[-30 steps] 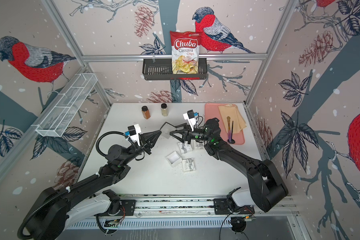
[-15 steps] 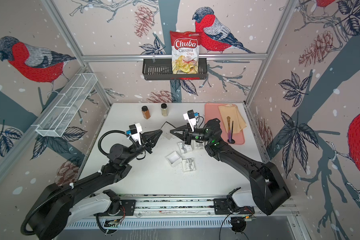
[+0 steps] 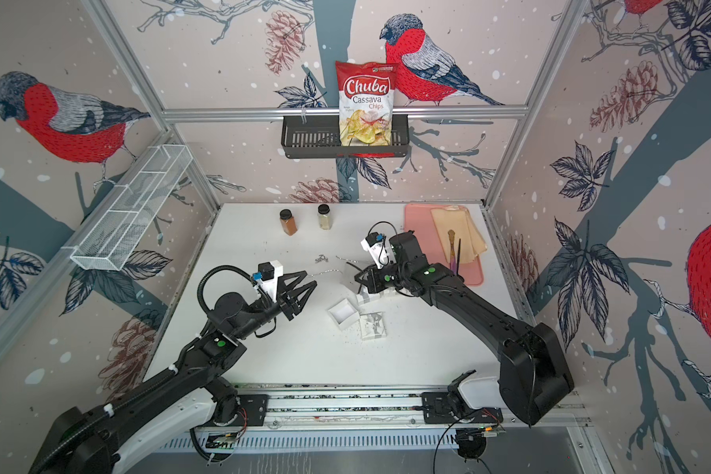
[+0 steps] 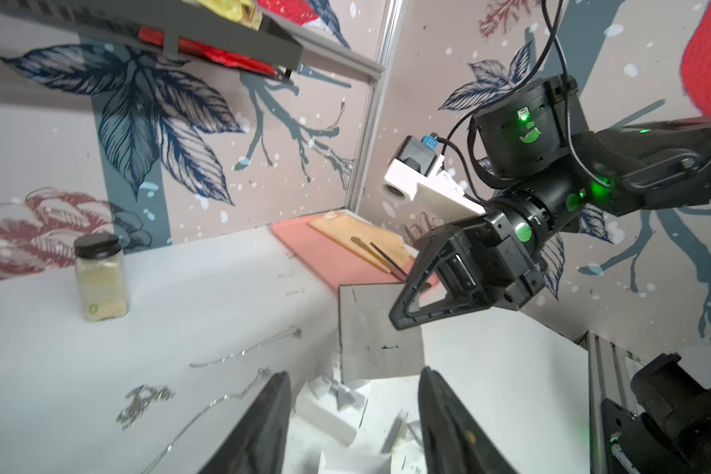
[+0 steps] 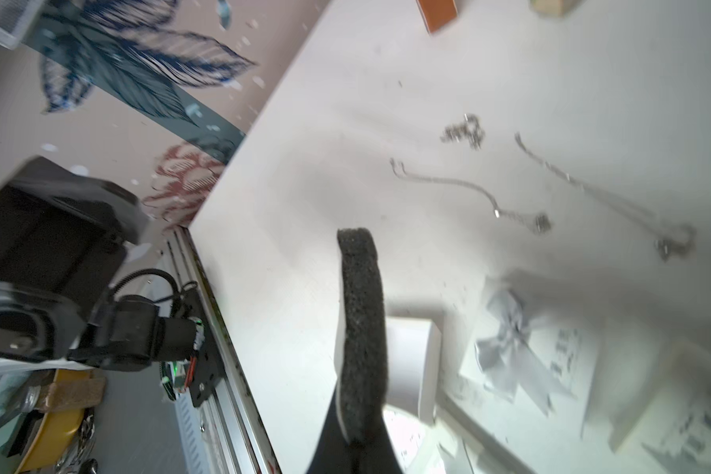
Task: Take the necklace out of the lift-off lid jewelry box
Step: Place the inner lining in the jewelry box.
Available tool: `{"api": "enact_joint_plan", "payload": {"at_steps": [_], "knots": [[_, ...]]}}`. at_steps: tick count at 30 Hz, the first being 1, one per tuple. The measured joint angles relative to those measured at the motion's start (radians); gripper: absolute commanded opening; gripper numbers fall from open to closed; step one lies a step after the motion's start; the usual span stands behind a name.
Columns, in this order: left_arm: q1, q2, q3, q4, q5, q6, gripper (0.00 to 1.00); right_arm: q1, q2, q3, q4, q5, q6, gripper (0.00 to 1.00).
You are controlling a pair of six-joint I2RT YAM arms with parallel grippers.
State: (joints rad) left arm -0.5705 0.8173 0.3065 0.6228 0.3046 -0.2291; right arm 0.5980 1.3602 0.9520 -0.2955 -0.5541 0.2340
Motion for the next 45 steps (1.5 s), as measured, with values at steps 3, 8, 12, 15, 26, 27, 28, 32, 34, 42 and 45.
{"api": "enact_joint_plan", "payload": {"at_steps": [3, 8, 12, 15, 26, 27, 28, 32, 34, 42, 45], "knots": [[0.001, -0.035, -0.025, -0.018, -0.03, 0.0, 0.55, 0.011, 0.012, -0.04, -0.082, 0.041, -0.001, 0.02], [0.006, -0.046, -0.028, -0.036, -0.069, 0.019, 0.55, 0.047, 0.091, -0.054, -0.14, 0.081, 0.002, 0.01], [0.006, -0.048, -0.021, -0.048, -0.069, 0.027, 0.55, 0.097, 0.159, -0.028, -0.154, 0.086, 0.006, 0.0], [0.007, -0.061, -0.021, -0.059, -0.071, 0.043, 0.55, 0.132, 0.201, 0.004, -0.158, 0.085, 0.009, 0.0], [0.011, -0.129, -0.056, -0.104, -0.126, 0.07, 0.55, 0.16, 0.277, 0.212, -0.258, 0.058, -0.004, 0.01], [0.011, -0.129, -0.062, -0.108, -0.13, 0.07, 0.54, 0.165, 0.296, 0.237, -0.269, 0.051, -0.013, 0.01], [0.011, -0.13, -0.07, -0.113, -0.137, 0.068, 0.52, 0.171, 0.319, 0.264, -0.283, 0.046, -0.026, 0.01], [0.013, -0.132, -0.105, -0.128, -0.157, 0.035, 0.43, 0.196, 0.411, 0.342, -0.33, 0.029, -0.06, 0.0], [0.013, -0.137, -0.127, -0.148, -0.159, 0.013, 0.43, 0.206, 0.446, 0.362, -0.36, 0.025, -0.078, 0.0], [0.013, -0.203, -0.175, -0.264, -0.153, -0.007, 0.29, 0.216, 0.505, 0.393, -0.415, 0.015, -0.126, 0.01], [0.013, -0.203, -0.213, -0.292, -0.152, -0.03, 0.26, 0.216, 0.515, 0.393, -0.415, 0.011, -0.126, 0.01]]}}
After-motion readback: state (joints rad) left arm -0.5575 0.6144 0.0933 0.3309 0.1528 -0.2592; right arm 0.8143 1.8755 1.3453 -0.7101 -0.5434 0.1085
